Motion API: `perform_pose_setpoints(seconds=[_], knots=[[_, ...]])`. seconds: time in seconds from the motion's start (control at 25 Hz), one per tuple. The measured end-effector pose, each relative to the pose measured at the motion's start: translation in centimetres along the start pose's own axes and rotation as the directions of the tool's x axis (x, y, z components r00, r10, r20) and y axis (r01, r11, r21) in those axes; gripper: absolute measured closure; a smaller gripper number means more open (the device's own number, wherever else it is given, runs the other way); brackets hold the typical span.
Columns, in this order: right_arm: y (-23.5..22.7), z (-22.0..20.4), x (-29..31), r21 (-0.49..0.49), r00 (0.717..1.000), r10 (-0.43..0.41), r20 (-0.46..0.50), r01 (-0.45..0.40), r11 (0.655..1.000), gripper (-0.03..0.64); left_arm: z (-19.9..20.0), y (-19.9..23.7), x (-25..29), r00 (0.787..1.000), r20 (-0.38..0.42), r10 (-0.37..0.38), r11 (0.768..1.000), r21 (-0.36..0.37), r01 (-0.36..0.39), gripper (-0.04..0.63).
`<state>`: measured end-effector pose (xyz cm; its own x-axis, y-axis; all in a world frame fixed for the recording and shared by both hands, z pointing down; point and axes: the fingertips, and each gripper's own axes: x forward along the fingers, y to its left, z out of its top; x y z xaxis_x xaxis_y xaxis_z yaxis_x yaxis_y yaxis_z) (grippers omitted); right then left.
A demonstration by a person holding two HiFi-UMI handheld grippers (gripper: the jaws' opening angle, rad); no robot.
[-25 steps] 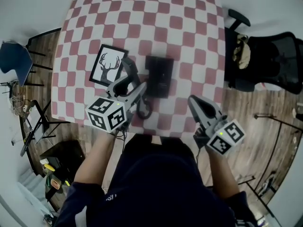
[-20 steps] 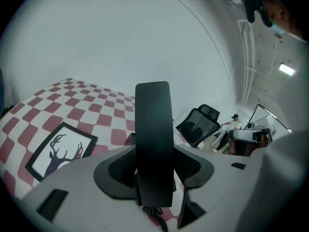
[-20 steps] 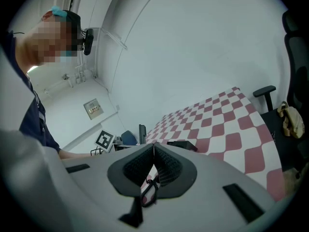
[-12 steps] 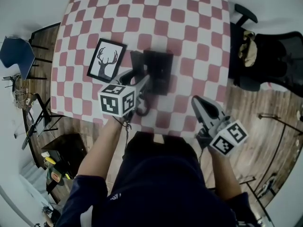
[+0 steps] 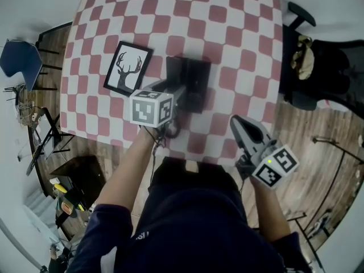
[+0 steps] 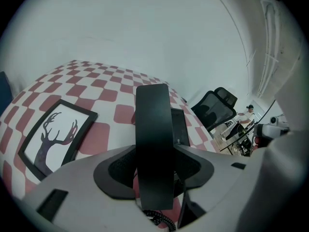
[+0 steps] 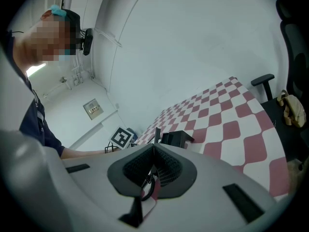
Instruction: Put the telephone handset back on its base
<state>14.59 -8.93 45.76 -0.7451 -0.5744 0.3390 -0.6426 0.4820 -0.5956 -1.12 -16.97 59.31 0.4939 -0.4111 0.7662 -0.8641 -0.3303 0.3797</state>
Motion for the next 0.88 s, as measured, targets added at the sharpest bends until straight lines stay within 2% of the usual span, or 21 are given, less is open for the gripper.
perform_pose_setpoints(seconds=[0.48, 0.88], knots=[[-0.5, -0.4, -0.1, 0.017, 1.0, 0.002, -0.006, -0.002, 1.0, 0.6, -0.5, 0.2, 1.5, 0.999, -0.048, 0.009, 0.999, -0.031, -0.011, 0.345], [-0.3, -0.4, 0.1, 0.018, 1.0, 0.006, -0.008, -0.006, 1.0, 0.6, -0.8, 0.1, 1.8, 0.999, -0.007, -0.038, 0.995, -0.092, 0.037, 0.345]])
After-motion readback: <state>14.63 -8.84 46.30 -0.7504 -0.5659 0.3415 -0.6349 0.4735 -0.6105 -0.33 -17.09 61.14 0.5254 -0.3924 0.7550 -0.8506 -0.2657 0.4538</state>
